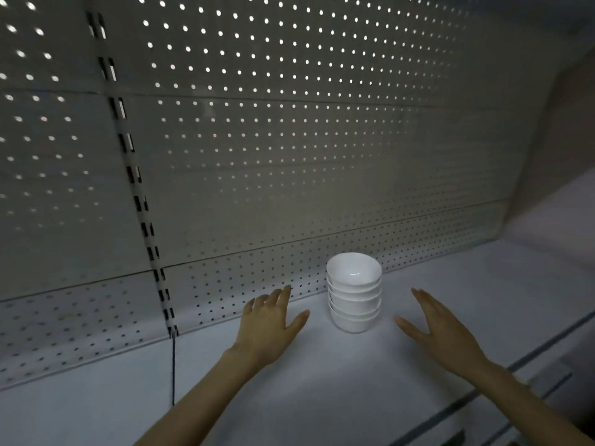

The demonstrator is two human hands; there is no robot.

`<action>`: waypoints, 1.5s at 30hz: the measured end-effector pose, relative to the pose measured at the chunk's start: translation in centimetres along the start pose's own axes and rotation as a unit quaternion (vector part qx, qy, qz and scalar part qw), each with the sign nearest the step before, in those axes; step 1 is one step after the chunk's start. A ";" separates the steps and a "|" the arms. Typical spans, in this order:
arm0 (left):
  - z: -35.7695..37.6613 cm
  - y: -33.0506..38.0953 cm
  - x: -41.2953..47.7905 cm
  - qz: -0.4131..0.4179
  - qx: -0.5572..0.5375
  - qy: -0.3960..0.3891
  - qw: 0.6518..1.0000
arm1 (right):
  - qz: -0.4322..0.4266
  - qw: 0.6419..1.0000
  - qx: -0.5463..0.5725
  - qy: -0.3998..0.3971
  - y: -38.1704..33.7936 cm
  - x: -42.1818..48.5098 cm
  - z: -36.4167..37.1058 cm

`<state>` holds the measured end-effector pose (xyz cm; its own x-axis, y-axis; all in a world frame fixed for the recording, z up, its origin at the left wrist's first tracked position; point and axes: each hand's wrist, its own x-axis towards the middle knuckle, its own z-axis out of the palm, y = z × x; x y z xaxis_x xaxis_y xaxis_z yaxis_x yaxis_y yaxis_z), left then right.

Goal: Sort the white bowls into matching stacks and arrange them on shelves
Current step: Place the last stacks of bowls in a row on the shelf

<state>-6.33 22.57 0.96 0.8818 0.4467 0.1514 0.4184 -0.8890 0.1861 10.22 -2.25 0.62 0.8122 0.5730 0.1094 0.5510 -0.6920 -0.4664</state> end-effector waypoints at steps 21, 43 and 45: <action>6.5 9.7 7.0 -0.065 -0.422 -0.064 0.902 | -0.207 0.878 0.332 -0.275 4.0 12.9 3.0; 9.4 9.6 8.7 -0.085 -0.429 0.007 0.899 | -0.232 0.867 0.381 -0.223 5.9 15.8 8.3; 9.4 9.8 8.5 -0.094 -0.434 0.017 0.896 | -0.224 0.863 0.393 -0.225 5.9 15.8 8.2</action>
<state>7.30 16.68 -5.07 0.8006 0.5956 0.0651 0.2186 -0.3915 0.8938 24.75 6.36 -7.62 0.2981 0.9404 0.1634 0.3473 0.0526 -0.9363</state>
